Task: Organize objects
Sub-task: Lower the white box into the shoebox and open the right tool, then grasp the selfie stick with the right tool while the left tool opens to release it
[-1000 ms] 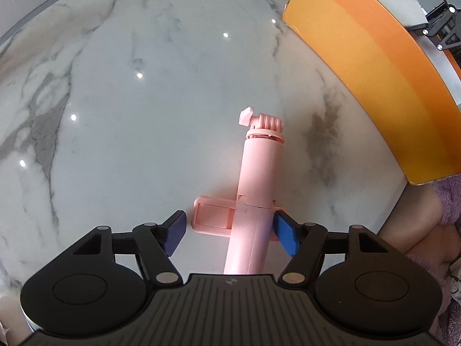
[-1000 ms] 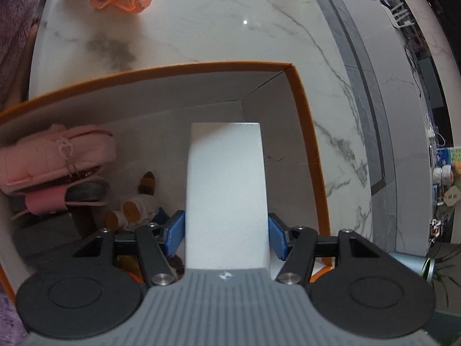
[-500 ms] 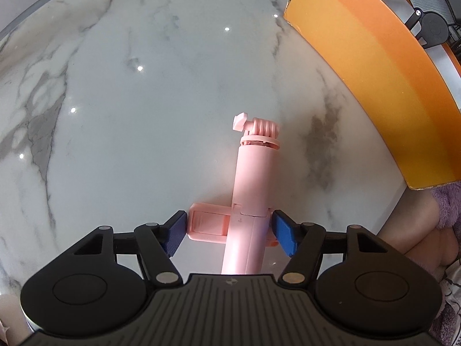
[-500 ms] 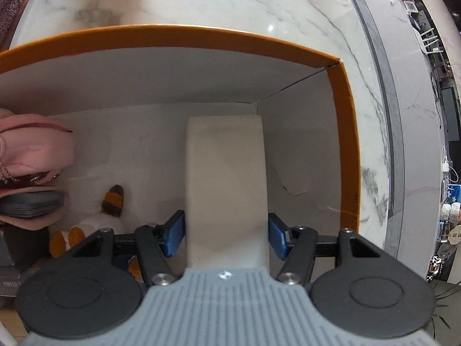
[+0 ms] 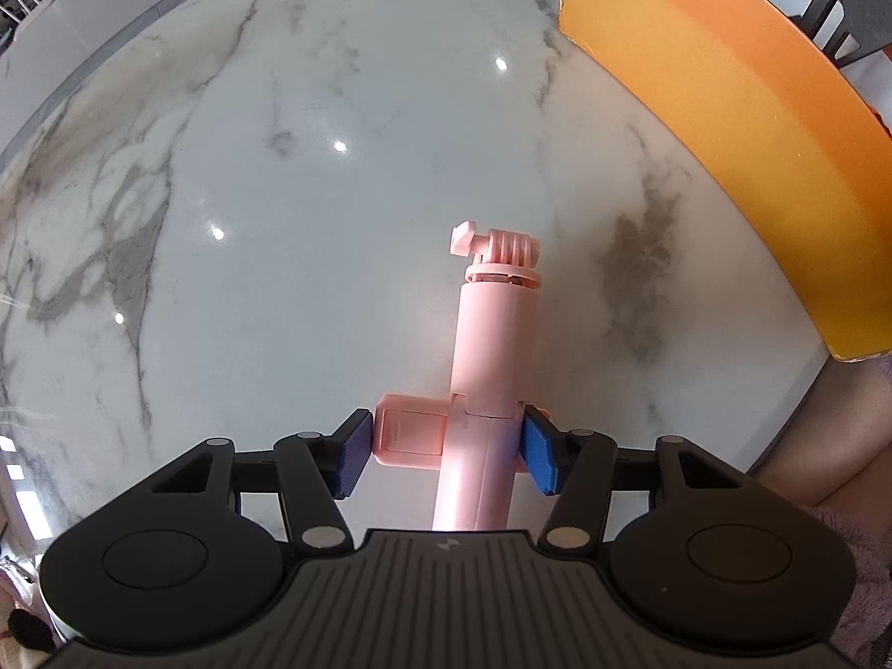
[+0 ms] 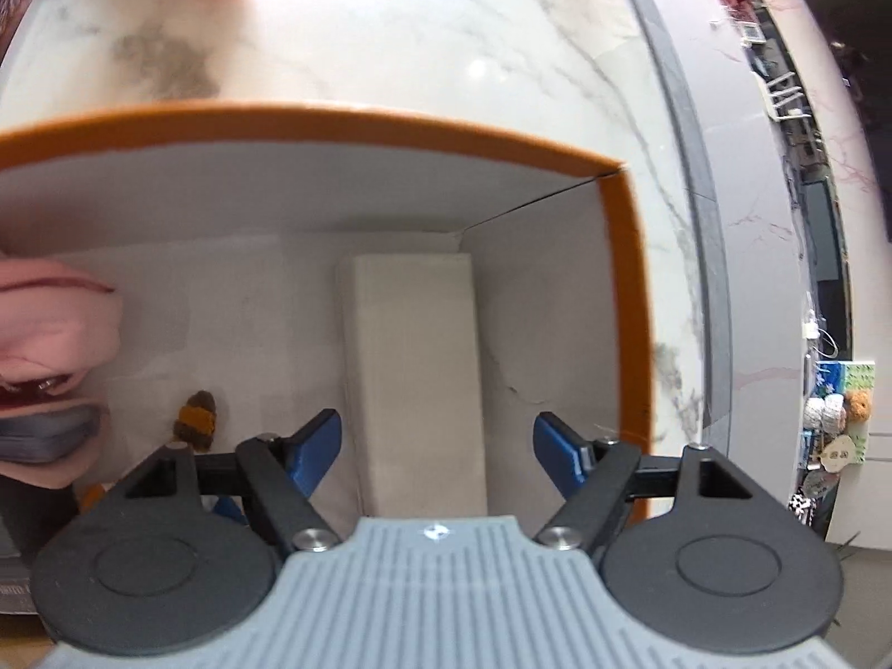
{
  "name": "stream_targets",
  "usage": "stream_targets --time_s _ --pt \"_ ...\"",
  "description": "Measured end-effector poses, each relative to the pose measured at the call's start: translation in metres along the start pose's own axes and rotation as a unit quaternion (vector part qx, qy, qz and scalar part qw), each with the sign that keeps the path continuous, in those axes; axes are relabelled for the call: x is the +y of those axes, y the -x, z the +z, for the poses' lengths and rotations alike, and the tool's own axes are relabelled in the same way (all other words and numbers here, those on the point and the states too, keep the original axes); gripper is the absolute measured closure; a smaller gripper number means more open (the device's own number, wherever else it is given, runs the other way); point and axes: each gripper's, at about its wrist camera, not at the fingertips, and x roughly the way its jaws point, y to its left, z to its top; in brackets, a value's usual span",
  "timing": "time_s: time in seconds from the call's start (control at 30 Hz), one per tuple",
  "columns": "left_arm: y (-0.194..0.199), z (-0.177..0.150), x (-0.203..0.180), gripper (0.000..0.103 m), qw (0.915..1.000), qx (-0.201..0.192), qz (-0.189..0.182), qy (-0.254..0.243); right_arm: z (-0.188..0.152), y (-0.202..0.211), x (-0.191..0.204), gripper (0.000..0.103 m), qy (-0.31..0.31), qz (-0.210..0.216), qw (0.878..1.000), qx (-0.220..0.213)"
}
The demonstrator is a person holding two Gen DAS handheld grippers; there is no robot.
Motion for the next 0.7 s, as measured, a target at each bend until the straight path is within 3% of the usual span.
stream_targets --time_s 0.17,0.3,0.37,0.47,0.6,0.7 --pt "0.012 -0.011 -0.006 0.038 0.999 -0.035 0.002 0.027 -0.003 0.034 -0.007 0.026 -0.093 -0.022 0.995 -0.036" --pt "0.027 -0.017 -0.007 0.039 0.9956 -0.071 0.0 0.062 -0.006 0.066 -0.005 0.031 -0.19 -0.02 0.978 -0.082" --pt "0.038 -0.016 -0.01 0.039 0.9927 -0.089 -0.006 0.081 -0.004 0.083 0.002 0.036 -0.257 0.006 0.959 -0.115" --pt "0.057 -0.014 -0.019 0.039 0.9874 -0.122 -0.019 0.099 0.002 0.097 0.008 0.05 -0.341 0.075 0.922 -0.166" --pt "0.08 -0.012 -0.036 0.039 0.9791 -0.166 -0.038 0.112 0.015 0.105 0.034 0.072 -0.383 0.152 0.888 -0.205" --pt "0.096 -0.012 -0.052 0.039 0.9733 -0.193 -0.055 0.111 0.029 0.103 0.051 0.074 -0.398 0.185 0.868 -0.231"
